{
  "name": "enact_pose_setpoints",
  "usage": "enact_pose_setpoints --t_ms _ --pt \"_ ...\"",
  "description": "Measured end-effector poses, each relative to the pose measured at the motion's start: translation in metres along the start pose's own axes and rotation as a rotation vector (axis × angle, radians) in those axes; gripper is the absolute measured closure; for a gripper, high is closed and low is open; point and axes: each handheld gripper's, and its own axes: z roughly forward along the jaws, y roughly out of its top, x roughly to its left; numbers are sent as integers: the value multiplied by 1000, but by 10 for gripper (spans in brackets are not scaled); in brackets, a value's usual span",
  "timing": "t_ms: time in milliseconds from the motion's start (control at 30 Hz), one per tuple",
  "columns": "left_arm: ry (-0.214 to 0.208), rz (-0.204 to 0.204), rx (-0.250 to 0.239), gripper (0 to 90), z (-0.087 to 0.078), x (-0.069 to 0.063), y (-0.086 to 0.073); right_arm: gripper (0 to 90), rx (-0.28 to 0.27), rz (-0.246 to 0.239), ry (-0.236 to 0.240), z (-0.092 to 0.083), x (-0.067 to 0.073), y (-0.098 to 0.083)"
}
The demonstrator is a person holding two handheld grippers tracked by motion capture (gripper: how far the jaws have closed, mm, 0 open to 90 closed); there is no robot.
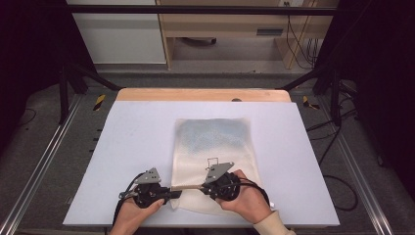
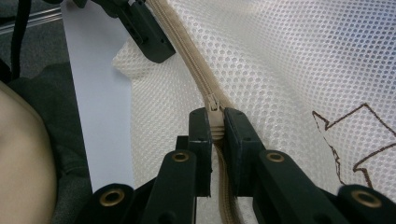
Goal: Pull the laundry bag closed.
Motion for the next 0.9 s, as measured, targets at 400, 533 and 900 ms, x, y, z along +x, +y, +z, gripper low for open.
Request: enact_pose_setpoints --t_ms 400,533,900 --pt "1 0 -2 819 0 0 0 822 -6 12 -5 -5 -2 -4" --pt "-1 -2 -4 818 0 0 0 822 -11 18 -9 -7 -4 -7" --pt "-1 -1 -4 819 0 -1 0 822 -14 22 -8 -10 -4 -10"
